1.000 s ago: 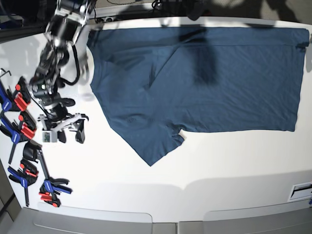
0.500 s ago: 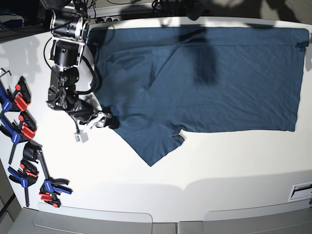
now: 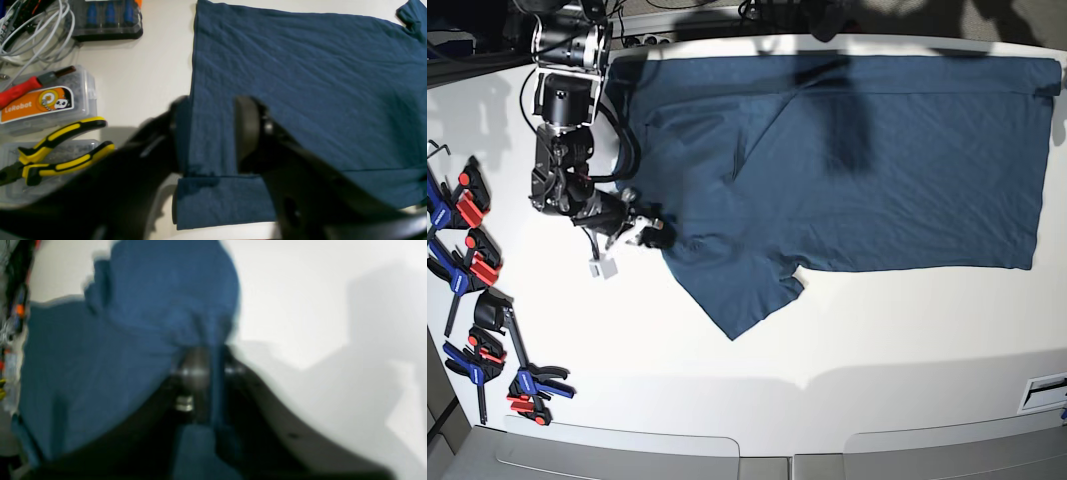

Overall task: Fold the T-shirt properly
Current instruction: 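Grasp the shirt side by the collar with the right gripper, then grasp the hem corner on the same side with the left gripper, then fold the held side over onto the folded edge with both grippers, then fold the strip's collar end toward the left gripper with the right gripper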

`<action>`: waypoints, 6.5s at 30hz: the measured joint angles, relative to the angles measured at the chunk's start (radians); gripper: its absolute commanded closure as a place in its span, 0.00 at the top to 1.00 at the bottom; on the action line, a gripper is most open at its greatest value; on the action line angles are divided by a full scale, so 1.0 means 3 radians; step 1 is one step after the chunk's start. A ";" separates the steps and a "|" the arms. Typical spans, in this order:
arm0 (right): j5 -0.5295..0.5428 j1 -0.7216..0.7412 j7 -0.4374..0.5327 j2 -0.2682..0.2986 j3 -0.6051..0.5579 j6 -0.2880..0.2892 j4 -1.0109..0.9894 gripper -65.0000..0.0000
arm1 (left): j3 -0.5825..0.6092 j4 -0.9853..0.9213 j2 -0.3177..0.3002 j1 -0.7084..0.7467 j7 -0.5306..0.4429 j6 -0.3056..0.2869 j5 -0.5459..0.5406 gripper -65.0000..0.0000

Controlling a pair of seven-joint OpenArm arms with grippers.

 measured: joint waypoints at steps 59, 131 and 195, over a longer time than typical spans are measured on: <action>0.0418 -0.0048 -0.0347 -0.0009 -0.0013 0.0097 0.0111 0.00 | 0.2744 -0.4617 -0.0478 -0.3990 -0.1219 0.0481 0.1316 0.00; 0.0427 -0.1859 -0.0843 -0.0102 0.1053 0.0048 0.3902 0.29 | 0.0524 -0.1845 -0.1088 -0.1508 0.0470 0.0001 -0.0535 0.20; 0.0601 -0.2253 -0.1387 -0.0913 -0.0579 -0.0109 0.3443 0.00 | 0.0453 -0.1845 -0.0997 -0.1486 0.0502 0.0001 -0.0472 0.20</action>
